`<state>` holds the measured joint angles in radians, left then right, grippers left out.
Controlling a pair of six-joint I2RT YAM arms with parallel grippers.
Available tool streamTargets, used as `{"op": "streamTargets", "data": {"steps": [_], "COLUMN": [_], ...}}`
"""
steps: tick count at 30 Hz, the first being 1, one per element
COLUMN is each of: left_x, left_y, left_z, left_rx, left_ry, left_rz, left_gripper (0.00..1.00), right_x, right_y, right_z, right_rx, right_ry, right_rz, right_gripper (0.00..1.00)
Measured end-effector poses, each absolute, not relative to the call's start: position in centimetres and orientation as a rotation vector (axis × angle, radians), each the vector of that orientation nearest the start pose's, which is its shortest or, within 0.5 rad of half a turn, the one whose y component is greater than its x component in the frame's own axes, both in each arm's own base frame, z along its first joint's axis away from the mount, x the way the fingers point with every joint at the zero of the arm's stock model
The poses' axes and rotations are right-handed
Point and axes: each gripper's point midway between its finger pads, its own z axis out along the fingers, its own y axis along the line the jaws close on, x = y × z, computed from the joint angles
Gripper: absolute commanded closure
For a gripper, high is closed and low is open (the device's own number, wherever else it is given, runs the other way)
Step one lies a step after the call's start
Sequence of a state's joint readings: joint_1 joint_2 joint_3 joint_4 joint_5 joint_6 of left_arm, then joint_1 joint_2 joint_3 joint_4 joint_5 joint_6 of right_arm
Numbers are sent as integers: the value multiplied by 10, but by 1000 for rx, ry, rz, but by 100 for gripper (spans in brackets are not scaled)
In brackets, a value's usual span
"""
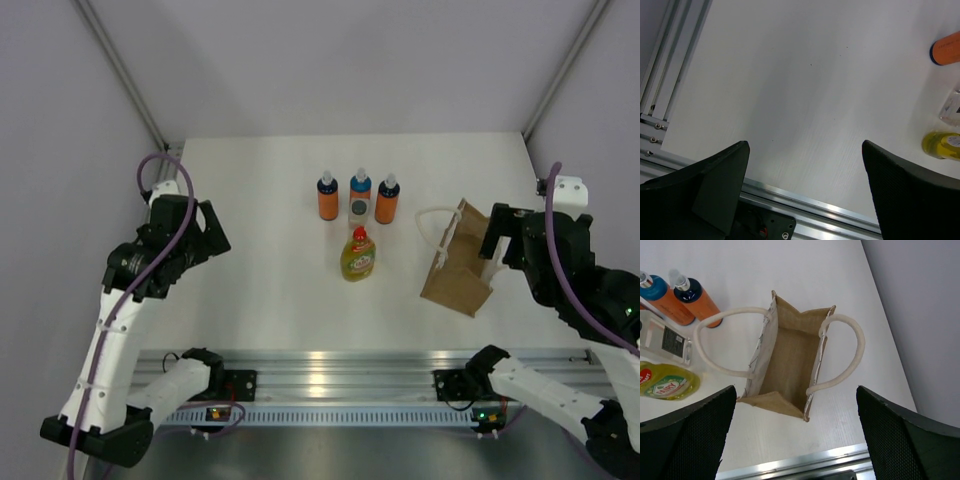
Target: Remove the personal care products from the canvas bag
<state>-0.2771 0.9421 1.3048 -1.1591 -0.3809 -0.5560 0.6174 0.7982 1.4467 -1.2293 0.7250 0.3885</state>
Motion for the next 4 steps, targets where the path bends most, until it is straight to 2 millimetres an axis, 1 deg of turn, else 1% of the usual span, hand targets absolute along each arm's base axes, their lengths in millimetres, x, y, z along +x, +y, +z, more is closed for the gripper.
{"op": "streamTargets", "data": {"steps": [4], "left_x": [223], "left_y": [-17], "left_z": [270], "left_rx": [-496], "left_ry": [2242], "left_rz": [26], "left_gripper": [2], "right_x": [184], "right_y": [-1], "right_z": [349], "right_rx": [187], "right_ry": [1978], "right_rz": [-154], "right_gripper": [0]}}
